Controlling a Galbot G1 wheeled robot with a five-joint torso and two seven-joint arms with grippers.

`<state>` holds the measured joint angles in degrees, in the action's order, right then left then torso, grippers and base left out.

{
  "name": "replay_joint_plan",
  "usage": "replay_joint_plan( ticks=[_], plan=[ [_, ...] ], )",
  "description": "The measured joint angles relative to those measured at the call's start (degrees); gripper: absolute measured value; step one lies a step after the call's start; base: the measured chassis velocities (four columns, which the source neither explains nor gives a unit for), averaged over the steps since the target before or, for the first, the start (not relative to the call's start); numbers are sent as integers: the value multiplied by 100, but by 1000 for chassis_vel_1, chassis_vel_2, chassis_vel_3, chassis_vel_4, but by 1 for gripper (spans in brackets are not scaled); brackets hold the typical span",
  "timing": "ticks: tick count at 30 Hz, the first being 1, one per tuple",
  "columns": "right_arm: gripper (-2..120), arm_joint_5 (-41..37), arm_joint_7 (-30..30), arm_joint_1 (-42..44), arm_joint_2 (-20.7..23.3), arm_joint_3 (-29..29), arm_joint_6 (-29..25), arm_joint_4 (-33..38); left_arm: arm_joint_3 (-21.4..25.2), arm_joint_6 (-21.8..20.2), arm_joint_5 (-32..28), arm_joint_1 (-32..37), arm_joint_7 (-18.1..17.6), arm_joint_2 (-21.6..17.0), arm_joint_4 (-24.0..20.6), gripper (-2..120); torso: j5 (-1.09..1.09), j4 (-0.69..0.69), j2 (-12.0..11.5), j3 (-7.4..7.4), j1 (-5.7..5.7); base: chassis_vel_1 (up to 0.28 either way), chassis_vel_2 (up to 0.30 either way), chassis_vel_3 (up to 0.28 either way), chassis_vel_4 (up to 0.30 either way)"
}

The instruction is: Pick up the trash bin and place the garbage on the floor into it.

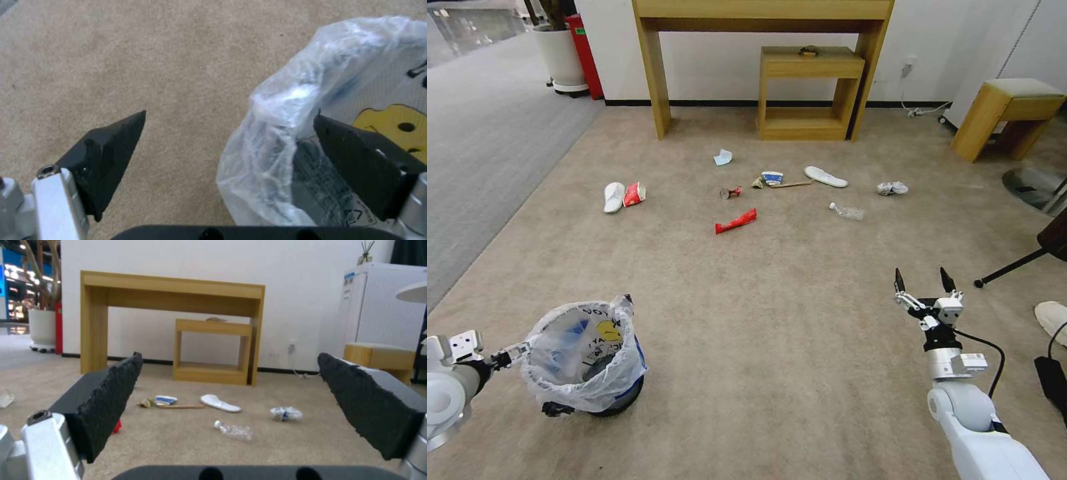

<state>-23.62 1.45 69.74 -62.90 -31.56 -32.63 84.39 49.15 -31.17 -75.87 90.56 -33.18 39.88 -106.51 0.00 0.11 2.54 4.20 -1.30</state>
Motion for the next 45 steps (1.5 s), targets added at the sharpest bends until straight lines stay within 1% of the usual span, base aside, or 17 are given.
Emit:
replay_joint_plan(
  ticks=[2,6,15,24,25,30,33,40,41,45],
  plan=[
    [100,-3,-6,7,7,-14,13,42,28,-12,-44,16,-61,-20,-125,99,2,0,0,0,0,0,0,0,0],
    [100,-38,-26,9,43,-33,68,143,37,-25,-134,23,-128,-24,-210,99,1,0,0,0,0,0,0,0,0],
    [100,-96,-43,-16,130,-41,119,206,2,-53,-255,-32,-150,57,-133,99,0,0,0,0,0,0,0,0,0],
    [100,-98,-42,31,102,-44,101,154,-362,-69,-264,-388,-160,198,230,99,1,0,0,0,0,0,0,0,0],
    [100,-94,-40,51,92,-46,94,152,-449,-75,-264,-474,-160,236,327,99,0,0,0,0,0,0,0,0,0],
    [100,-83,-38,61,71,-49,89,149,-617,-90,-260,-613,-160,288,472,99,0,0,0,0,0,0,0,0,0],
    [100,-78,-38,59,51,-51,89,151,-793,-103,-255,-753,-159,329,613,99,0,0,0,0,0,0,0,0,0],
    [100,-72,-38,62,37,-57,87,157,-1046,-104,-241,-972,-185,411,816,99,1,0,0,0,0,0,0,0,0],
    [100,-69,-38,62,33,-58,84,156,-1092,-95,-234,-1014,-193,422,850,99,5,-1,1,0,0,0,0,0,0],
    [100,-65,-38,63,25,-58,81,147,-1147,-89,-232,-1073,-238,430,898,99,7,-1,2,-1,1,0,0,0,0]
  ],
)
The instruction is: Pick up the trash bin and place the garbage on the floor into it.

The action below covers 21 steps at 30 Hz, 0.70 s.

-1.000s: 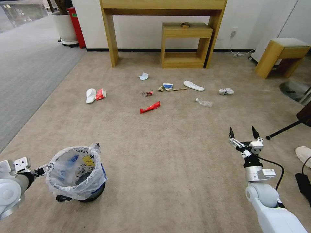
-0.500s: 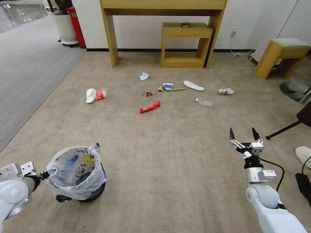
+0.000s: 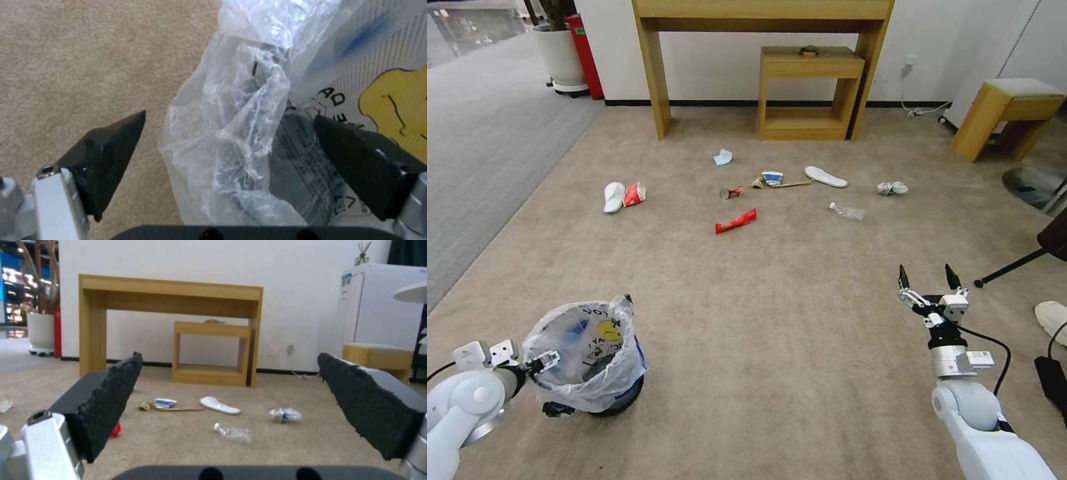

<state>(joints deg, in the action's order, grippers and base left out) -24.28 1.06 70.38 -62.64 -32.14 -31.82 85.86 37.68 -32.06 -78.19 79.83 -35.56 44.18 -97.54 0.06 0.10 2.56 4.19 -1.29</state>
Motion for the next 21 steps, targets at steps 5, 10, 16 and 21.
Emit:
replay_joint_plan(
  ticks=[5,10,16,21],
  plan=[
    [100,14,2,1,-21,6,-8,-26,-57,-1,-22,-38,-65,-8,26,99,-1,0,0,0,0,0,0,0,0],
    [100,29,6,0,-29,19,-18,-46,-49,-23,-67,-9,-122,-18,3,98,-5,1,0,0,0,0,0,0,0],
    [100,37,10,-8,-38,33,-30,-61,-35,-48,-91,30,-188,13,-10,97,-3,1,0,0,0,0,0,0,0],
    [100,51,13,-13,-42,41,-49,-87,-10,-50,-91,80,-205,30,-19,78,-3,0,0,0,0,0,0,0,0]
  ],
)
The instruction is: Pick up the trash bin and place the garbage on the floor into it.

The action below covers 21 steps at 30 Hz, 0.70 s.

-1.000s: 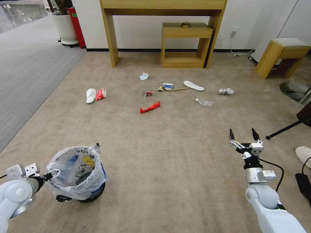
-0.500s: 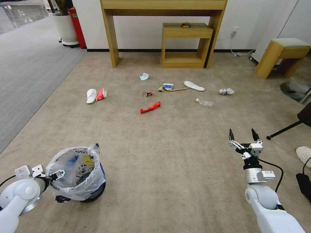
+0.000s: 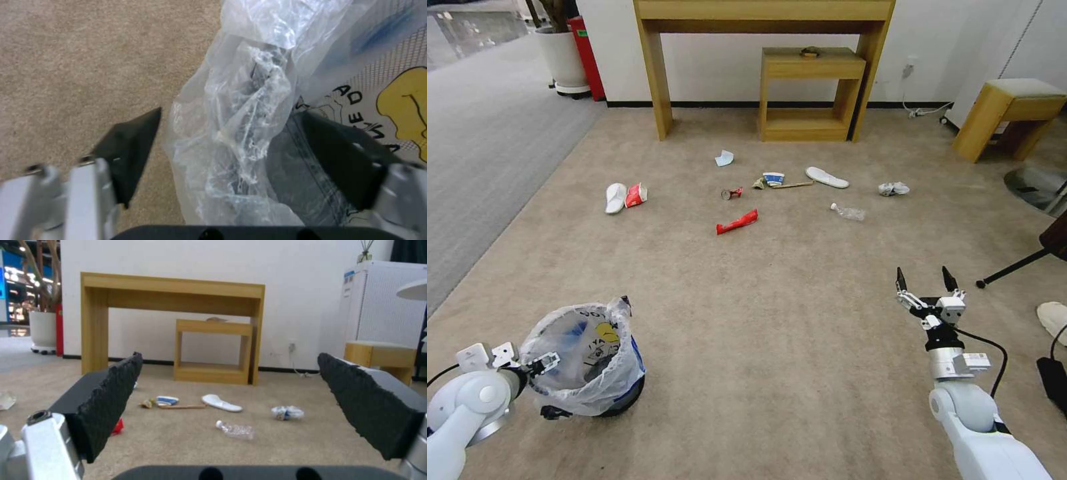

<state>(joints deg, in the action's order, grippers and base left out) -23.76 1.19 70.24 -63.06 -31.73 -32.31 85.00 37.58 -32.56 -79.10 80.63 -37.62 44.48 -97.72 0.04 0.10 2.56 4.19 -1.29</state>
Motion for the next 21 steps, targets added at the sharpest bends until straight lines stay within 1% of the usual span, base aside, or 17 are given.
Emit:
replay_joint_plan(
  ticks=[1,4,5,8,9,11,12,13,14,16,17,18,19,21],
  plan=[
    [100,0,0,0,0,0,0,0,0,0,0,0,0,0,0,78,0,0,0,0,0,0,0,0,0],
    [100,2,4,0,1,4,-10,-9,22,-1,0,35,0,-6,-17,63,-2,0,-1,0,0,0,0,0,0],
    [100,2,4,0,1,4,-10,-9,22,-1,0,35,0,-6,-17,63,-2,0,-1,0,0,0,0,0,0],
    [100,2,5,-5,-2,14,-11,-9,59,-8,2,82,-1,-6,-44,47,-4,0,-2,1,-1,0,0,0,0],
    [100,2,5,-5,-2,14,-11,-9,59,-8,2,82,-1,-6,-44,47,-4,0,-2,1,-1,0,0,0,0],
    [100,2,6,-10,-8,24,-11,-9,96,-14,4,127,0,-4,-63,36,-5,1,-2,1,-1,0,0,0,0],
    [100,2,6,-10,-8,24,-11,-9,96,-14,4,127,0,-4,-63,36,-5,1,-2,1,-1,0,0,0,0],
    [100,2,6,-11,-11,33,-12,-9,123,-16,7,157,3,0,-77,31,-6,1,-2,1,-1,0,0,0,0],
    [100,2,6,-11,-12,37,-11,-9,128,-17,8,166,5,1,-82,29,-6,1,-2,1,-1,0,0,0,0],
    [100,2,6,-11,-12,37,-11,-9,128,-17,8,166,5,1,-82,29,-6,1,-2,1,-1,0,0,0,0],
    [100,2,7,-13,-20,67,-9,-22,168,-25,13,215,21,17,-101,18,-7,1,-3,1,-1,0,0,0,0],
    [100,2,6,-13,-24,84,-5,-35,185,-26,16,236,41,26,-119,14,-7,1,-3,1,-1,0,0,0,0],
    [100,2,6,-13,-24,84,-5,-35,185,-26,16,236,41,26,-119,14,-7,1,-3,1,-1,0,0,0,0],
    [100,1,-12,-12,-40,128,0,-58,230,-30,20,284,91,46,-152,7,-5,1,-2,1,-1,0,0,0,0]
  ],
)
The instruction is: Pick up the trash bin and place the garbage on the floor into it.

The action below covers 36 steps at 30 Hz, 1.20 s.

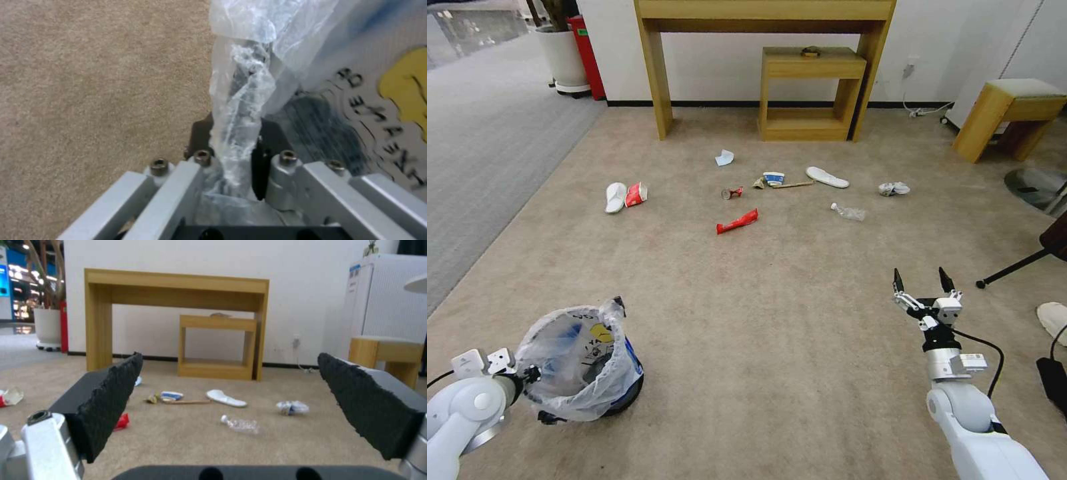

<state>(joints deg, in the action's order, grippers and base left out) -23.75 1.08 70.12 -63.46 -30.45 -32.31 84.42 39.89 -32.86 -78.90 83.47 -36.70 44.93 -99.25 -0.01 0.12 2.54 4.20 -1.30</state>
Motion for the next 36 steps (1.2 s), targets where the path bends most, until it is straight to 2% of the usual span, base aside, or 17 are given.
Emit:
replay_joint_plan(
  ticks=[4,15,24,36],
  plan=[
    [100,20,-120,10,-37,63,47,0,65,-2,8,62,60,10,-19,1,-1,1,0,0,0,0,0,0,0],
    [100,316,-184,-78,-179,45,28,-69,252,-9,99,213,151,72,-115,1,-6,2,-1,1,-1,0,0,0,0],
    [100,713,-96,-153,-235,40,-215,-174,602,-22,240,406,209,309,-490,0,-1,-1,-1,1,-1,0,0,0,0],
    [100,734,-120,-132,-84,78,-299,-212,901,3,227,618,95,512,-1075,0,2,-1,-1,0,-1,0,0,0,0]
  ],
)
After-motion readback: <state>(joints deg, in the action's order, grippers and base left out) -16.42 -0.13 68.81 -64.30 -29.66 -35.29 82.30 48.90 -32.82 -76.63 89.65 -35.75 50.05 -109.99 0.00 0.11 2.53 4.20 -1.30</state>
